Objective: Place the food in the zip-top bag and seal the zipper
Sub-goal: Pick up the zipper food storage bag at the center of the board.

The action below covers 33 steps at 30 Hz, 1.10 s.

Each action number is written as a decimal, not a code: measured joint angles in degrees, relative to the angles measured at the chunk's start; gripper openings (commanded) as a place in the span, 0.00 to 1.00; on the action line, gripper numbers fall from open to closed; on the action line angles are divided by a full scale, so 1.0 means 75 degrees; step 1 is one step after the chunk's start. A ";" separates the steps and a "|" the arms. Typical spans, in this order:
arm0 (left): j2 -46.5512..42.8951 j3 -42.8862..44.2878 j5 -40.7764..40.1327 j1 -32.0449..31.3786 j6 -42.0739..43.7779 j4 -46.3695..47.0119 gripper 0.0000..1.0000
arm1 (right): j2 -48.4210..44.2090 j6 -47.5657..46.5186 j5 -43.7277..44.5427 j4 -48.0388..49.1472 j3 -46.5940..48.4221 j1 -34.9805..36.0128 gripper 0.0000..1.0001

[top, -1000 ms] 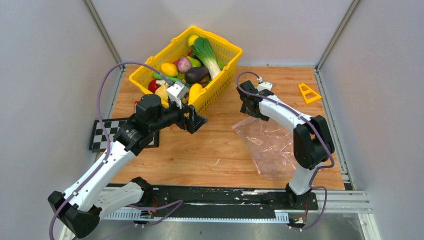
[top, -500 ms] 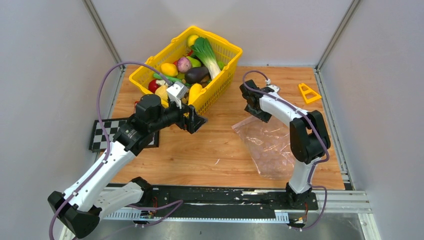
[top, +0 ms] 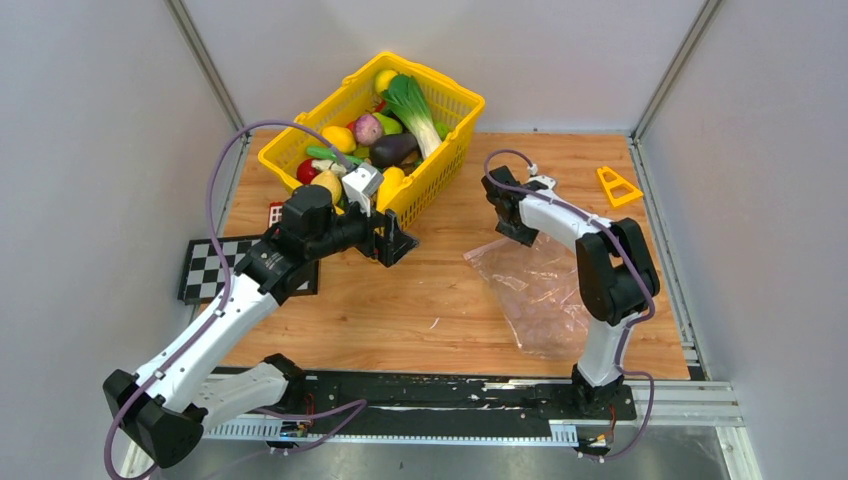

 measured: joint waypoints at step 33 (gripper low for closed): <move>0.0857 0.0286 0.0041 -0.0833 -0.0073 0.0294 1.00 | -0.7032 -0.4567 -0.5406 0.5429 -0.5085 0.0015 0.00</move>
